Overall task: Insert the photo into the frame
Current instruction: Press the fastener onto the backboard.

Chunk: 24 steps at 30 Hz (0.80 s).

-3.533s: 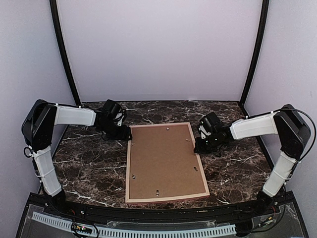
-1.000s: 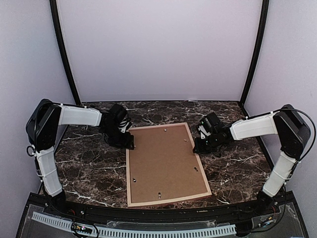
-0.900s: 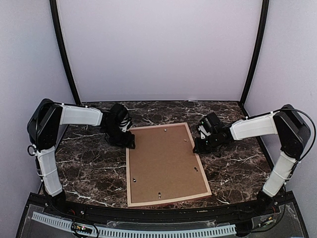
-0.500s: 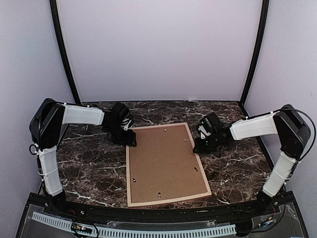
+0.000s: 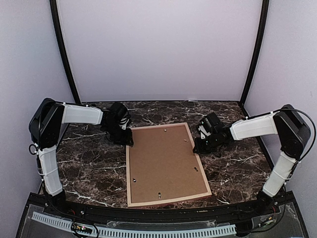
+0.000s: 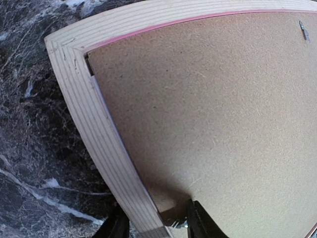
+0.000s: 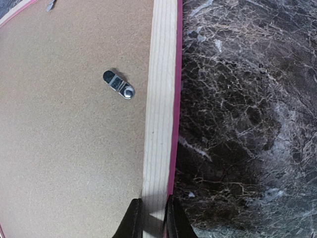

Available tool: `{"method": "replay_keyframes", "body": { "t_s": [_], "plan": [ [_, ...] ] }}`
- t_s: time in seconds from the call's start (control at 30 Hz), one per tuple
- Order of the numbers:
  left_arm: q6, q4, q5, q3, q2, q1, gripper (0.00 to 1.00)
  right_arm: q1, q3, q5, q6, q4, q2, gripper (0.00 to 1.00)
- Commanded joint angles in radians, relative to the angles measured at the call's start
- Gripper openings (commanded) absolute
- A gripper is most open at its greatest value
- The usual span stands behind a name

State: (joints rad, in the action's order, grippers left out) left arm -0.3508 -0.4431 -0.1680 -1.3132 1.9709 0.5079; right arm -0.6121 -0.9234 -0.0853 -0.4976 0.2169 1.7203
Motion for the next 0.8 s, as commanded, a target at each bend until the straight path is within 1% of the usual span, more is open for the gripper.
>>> {"method": "replay_keyframes", "body": {
  "t_s": [0.0, 0.2, 0.4, 0.77],
  "plan": [
    [0.008, -0.008, -0.023, 0.042, 0.020, 0.012, 0.40, -0.005, 0.031, -0.058, -0.001, 0.014, 0.033, 0.00],
    [0.001, -0.001, -0.050, 0.068, 0.006, 0.012, 0.37, -0.005, 0.032, -0.060, -0.001, 0.013, 0.036, 0.00],
    [0.004, -0.002, -0.075, 0.087, 0.001, 0.012, 0.36, -0.004, 0.034, -0.062, -0.001, 0.009, 0.038, 0.00],
    [0.007, -0.013, -0.080, 0.092, -0.039, 0.011, 0.35, -0.004, 0.027, -0.062, -0.001, 0.010, 0.040, 0.00]
  ]
}}
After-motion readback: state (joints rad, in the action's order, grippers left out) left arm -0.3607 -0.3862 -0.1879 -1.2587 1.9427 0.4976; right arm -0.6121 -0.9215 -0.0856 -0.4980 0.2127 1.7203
